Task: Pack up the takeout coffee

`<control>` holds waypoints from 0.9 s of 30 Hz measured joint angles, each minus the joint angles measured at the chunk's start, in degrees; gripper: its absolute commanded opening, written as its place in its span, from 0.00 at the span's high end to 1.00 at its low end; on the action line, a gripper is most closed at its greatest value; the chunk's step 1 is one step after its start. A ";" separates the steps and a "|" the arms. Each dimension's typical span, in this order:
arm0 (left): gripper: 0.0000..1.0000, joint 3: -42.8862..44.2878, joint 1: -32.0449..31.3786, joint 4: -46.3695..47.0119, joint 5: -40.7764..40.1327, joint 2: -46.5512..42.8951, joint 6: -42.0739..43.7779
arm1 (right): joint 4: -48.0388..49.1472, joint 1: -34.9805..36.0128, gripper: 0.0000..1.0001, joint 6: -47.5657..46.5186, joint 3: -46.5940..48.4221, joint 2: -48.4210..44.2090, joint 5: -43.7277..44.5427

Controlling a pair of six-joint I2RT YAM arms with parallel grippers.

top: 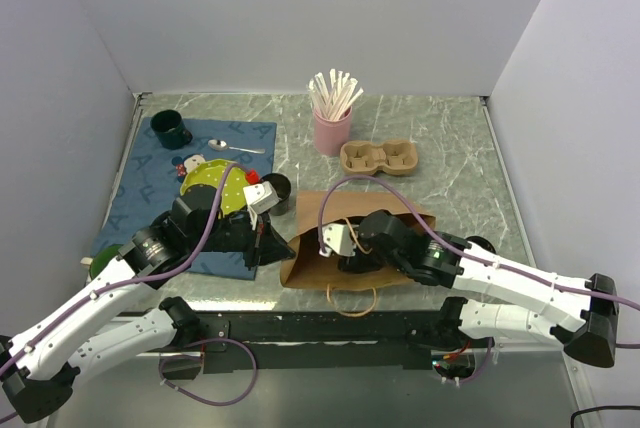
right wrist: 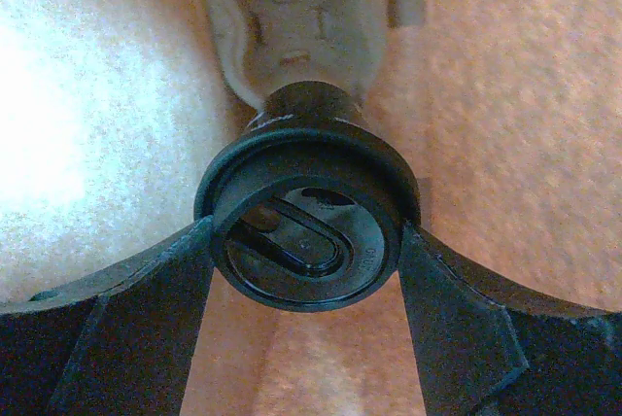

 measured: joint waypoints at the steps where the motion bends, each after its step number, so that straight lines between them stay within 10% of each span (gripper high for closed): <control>1: 0.99 0.00 0.00 0.00 -0.02 0.02 0.00 | -0.22 0.00 0.51 0.13 0.00 0.13 -0.76; 27: 0.99 0.00 -0.22 -0.15 -1.53 0.98 0.42 | 5.79 0.76 0.52 0.39 -0.02 8.90 9.27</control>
